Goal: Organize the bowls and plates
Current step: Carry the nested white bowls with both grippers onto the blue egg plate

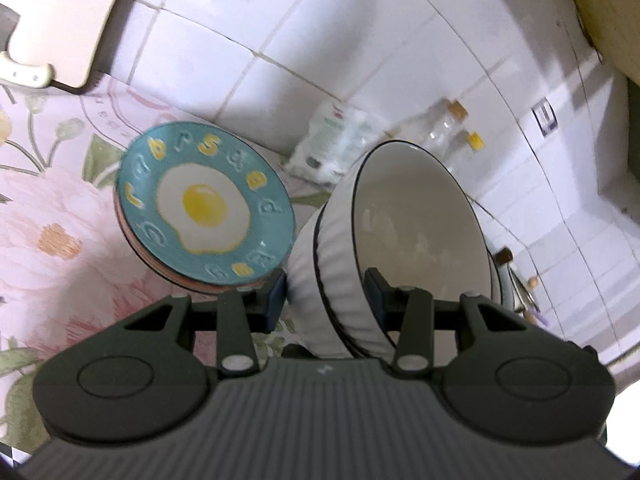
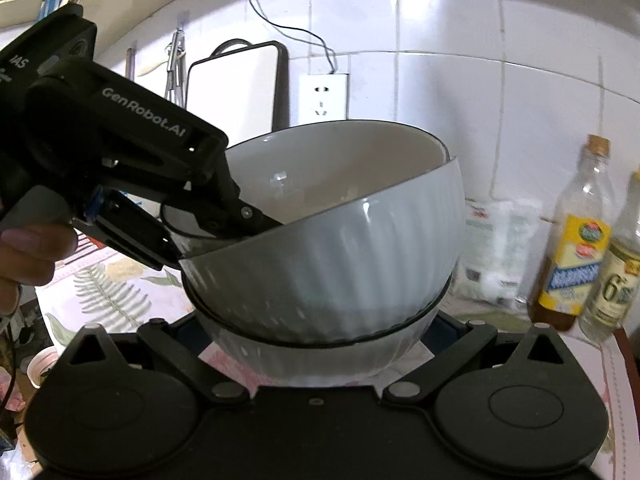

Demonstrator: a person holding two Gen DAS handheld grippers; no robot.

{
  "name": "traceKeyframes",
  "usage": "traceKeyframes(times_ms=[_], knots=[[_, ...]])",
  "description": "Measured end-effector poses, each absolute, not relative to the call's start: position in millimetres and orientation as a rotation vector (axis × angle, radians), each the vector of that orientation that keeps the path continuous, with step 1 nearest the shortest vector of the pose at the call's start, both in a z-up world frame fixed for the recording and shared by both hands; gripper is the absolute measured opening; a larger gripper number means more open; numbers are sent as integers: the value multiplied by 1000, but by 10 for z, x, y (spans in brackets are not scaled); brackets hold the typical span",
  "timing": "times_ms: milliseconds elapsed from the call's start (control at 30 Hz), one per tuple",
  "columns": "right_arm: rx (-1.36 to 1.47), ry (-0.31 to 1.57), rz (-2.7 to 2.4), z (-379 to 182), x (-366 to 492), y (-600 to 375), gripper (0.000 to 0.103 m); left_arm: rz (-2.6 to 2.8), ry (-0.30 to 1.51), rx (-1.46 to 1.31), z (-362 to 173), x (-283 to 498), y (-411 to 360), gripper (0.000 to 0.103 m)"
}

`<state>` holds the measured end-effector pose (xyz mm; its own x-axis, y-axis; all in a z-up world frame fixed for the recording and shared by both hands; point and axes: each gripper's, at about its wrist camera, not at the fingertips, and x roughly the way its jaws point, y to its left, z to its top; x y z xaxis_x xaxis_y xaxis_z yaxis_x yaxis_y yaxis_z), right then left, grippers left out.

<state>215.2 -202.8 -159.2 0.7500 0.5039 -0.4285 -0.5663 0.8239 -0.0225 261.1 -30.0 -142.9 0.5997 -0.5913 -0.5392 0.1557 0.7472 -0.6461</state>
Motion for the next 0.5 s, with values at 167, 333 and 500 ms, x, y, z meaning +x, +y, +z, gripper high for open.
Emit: traceKeyframes(times_ms=[167,333,500], knots=[[-135,452,620,-1618,2384,-1849,103,-405,828,-573,-1443,2777,-171,41],[-119,479,642,-1708,2628,-1708,103,-340,773,-555,-1576,2944,-96,41],[-147,509,664,-1841,2926,-1589,103,-312,789,-590,-1776,3184,11,41]])
